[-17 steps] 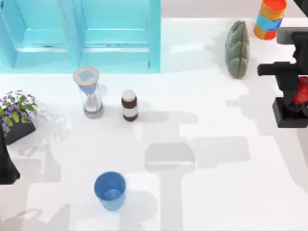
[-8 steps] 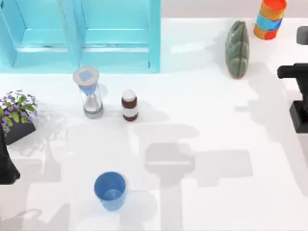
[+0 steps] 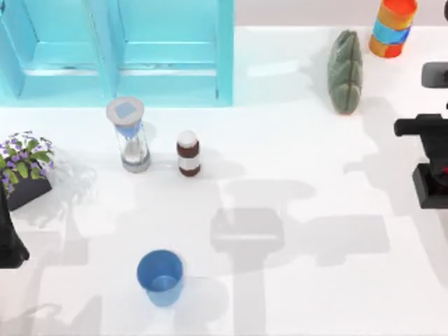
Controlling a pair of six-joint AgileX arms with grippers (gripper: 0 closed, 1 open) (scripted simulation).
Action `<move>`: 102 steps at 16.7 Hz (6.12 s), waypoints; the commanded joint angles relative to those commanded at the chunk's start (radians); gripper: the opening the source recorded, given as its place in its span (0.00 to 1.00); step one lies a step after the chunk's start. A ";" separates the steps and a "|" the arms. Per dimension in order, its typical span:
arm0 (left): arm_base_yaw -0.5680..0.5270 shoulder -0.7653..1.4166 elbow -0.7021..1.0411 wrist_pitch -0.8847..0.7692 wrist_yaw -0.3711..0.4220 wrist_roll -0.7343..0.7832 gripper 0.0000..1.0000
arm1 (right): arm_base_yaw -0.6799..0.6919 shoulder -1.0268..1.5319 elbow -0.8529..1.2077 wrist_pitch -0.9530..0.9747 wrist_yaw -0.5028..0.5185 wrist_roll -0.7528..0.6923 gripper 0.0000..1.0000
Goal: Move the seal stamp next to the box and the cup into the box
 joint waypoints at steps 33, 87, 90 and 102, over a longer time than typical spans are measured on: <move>0.000 0.000 0.000 0.000 0.000 0.000 1.00 | 0.002 0.012 -0.060 0.065 -0.001 0.000 1.00; 0.000 0.000 0.000 0.000 0.000 0.000 1.00 | 0.822 0.538 0.397 0.142 0.003 0.829 0.70; 0.000 0.000 0.000 0.000 0.000 0.000 1.00 | 0.822 0.538 0.397 0.142 0.003 0.829 0.47; 0.000 0.000 0.000 0.000 0.000 0.000 1.00 | 0.822 0.538 0.397 0.142 0.003 0.829 0.00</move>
